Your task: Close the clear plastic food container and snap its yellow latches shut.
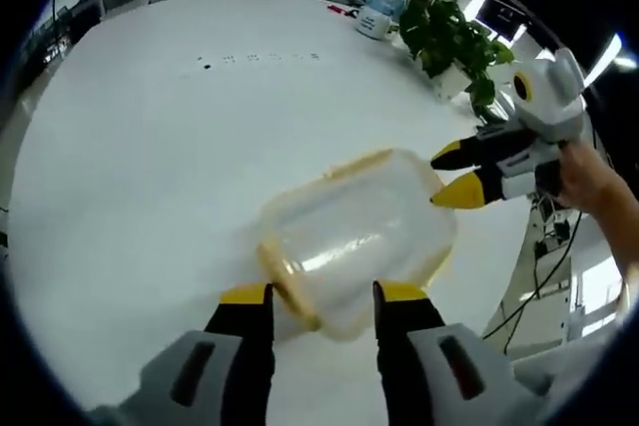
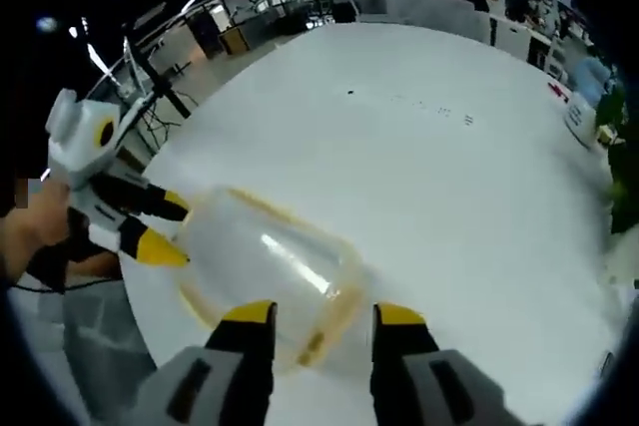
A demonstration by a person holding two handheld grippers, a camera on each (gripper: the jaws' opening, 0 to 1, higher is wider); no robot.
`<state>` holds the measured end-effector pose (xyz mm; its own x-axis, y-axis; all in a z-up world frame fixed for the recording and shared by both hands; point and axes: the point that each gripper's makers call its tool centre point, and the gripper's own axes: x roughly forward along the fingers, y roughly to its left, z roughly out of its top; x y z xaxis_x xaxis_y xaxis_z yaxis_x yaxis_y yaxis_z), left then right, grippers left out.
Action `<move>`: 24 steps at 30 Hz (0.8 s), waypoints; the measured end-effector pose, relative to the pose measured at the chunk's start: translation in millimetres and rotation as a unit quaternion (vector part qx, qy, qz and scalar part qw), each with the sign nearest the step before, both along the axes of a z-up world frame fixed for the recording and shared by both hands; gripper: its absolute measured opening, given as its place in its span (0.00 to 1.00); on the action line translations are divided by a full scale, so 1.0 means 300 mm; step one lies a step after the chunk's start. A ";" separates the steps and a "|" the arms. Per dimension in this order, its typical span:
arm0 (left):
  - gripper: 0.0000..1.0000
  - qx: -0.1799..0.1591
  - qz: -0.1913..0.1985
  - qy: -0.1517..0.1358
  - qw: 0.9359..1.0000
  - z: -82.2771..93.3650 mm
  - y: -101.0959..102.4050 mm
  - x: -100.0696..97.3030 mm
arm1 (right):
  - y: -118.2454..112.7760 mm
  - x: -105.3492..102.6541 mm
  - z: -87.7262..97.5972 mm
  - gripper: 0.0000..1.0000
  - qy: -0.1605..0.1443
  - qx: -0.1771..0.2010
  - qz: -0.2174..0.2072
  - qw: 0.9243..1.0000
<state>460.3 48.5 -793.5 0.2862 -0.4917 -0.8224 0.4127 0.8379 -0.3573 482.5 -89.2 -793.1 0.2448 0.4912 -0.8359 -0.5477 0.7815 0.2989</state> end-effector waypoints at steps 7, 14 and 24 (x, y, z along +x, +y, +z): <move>0.37 -0.013 0.009 0.011 1.000 -0.004 -0.001 -0.002 | 0.012 -0.017 -0.005 0.30 0.033 0.027 -0.034 0.999; 0.35 -0.012 0.003 0.013 1.000 -0.006 -0.004 -0.001 | 0.022 -0.025 -0.009 0.31 0.044 0.030 -0.048 0.997; 0.29 -0.053 0.004 0.008 0.999 0.013 -0.014 0.020 | 0.038 0.000 0.007 0.26 0.040 0.035 -0.046 0.998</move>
